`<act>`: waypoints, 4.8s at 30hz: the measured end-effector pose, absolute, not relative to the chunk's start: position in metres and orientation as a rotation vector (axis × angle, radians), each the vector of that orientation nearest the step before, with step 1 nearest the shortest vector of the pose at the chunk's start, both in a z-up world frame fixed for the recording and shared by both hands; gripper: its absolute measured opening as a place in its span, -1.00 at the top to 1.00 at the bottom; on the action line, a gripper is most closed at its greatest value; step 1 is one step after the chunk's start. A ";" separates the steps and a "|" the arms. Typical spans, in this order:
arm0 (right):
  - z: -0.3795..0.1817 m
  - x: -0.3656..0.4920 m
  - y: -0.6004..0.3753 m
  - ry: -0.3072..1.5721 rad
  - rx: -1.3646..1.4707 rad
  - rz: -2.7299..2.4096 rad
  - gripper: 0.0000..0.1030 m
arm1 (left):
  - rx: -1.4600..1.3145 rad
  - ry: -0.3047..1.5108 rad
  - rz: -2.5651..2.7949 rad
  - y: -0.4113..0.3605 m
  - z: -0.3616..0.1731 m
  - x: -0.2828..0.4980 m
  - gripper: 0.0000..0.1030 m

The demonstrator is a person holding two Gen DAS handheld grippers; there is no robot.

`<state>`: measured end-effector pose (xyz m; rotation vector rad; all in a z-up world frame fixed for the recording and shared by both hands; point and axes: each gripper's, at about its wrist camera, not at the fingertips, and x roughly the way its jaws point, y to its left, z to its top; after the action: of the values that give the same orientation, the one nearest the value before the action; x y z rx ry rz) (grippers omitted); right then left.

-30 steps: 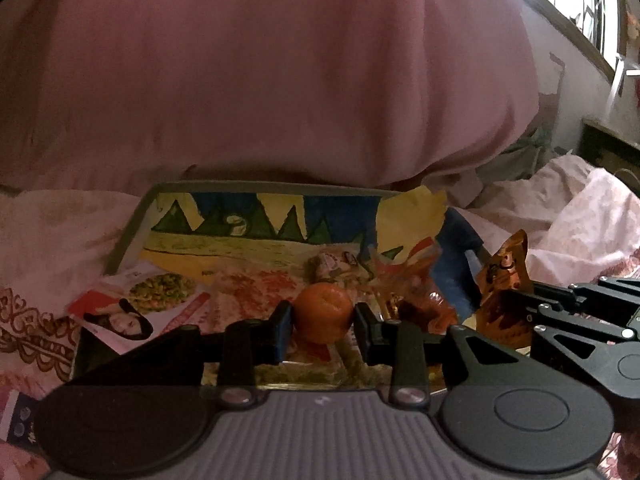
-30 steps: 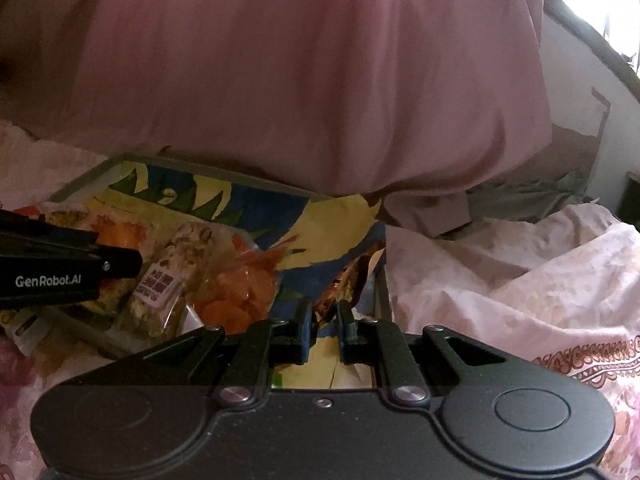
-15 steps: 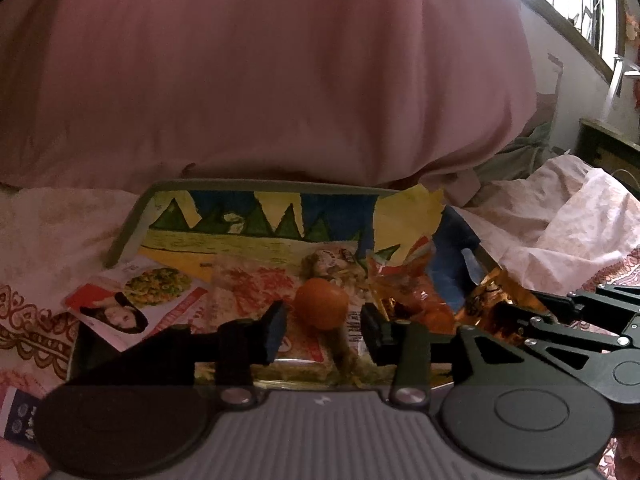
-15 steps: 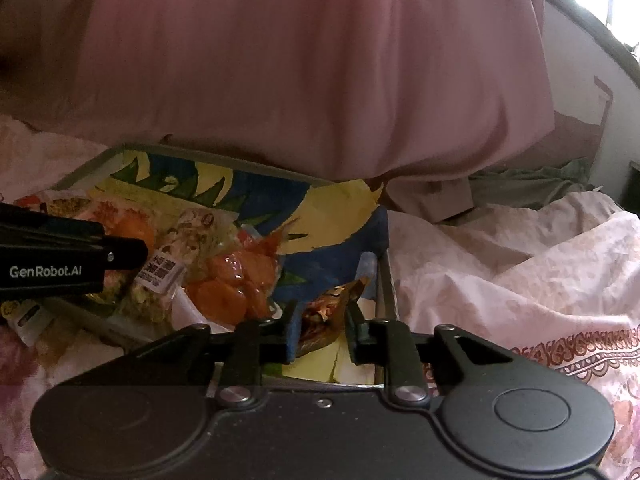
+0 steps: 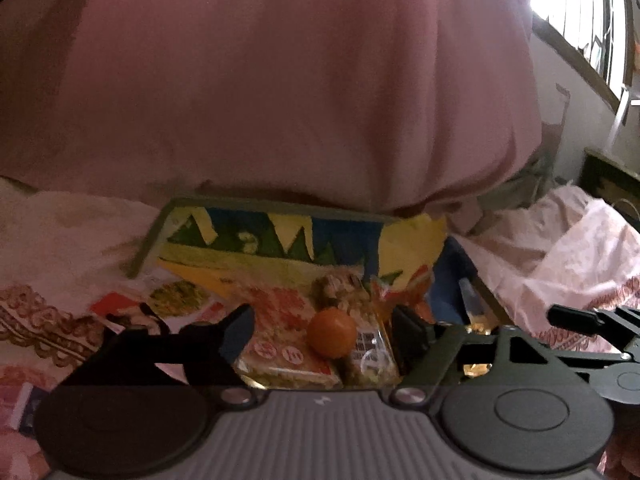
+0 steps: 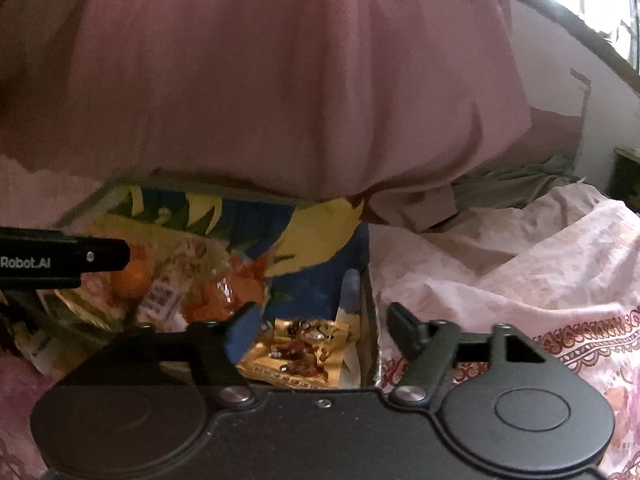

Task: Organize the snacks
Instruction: 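Open both grippers over the tray to drop the orange and gold packet, then withdraw both grippers and move toward the stick pack and green pen, then close the right gripper on the green pen while the left approaches the dark blue stick pack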

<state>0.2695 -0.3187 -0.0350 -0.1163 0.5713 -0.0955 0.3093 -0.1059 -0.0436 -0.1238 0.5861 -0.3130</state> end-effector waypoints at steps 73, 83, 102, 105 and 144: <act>-0.032 0.148 -0.136 0.675 -0.225 0.329 -0.99 | 0.094 0.834 0.382 0.058 -0.004 0.213 -0.99; -0.059 0.173 -0.109 0.759 -0.195 0.342 -0.99 | -0.005 0.920 0.478 0.092 -0.027 0.227 -0.99; -0.086 0.226 -0.055 0.890 -0.003 0.257 -0.99 | -0.110 0.958 0.558 0.124 -0.045 0.239 -0.99; -0.093 0.241 -0.044 0.930 0.054 0.243 -0.99 | -0.118 0.936 0.576 0.129 -0.043 0.239 -0.99; -0.090 0.219 -0.085 0.938 0.165 0.398 -0.65 | 0.450 0.802 -0.490 0.032 -0.070 0.317 -0.99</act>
<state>0.2194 -0.0853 -0.0898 0.1645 0.9379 0.3981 0.3173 0.0323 -0.0700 0.4503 0.8023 -0.4898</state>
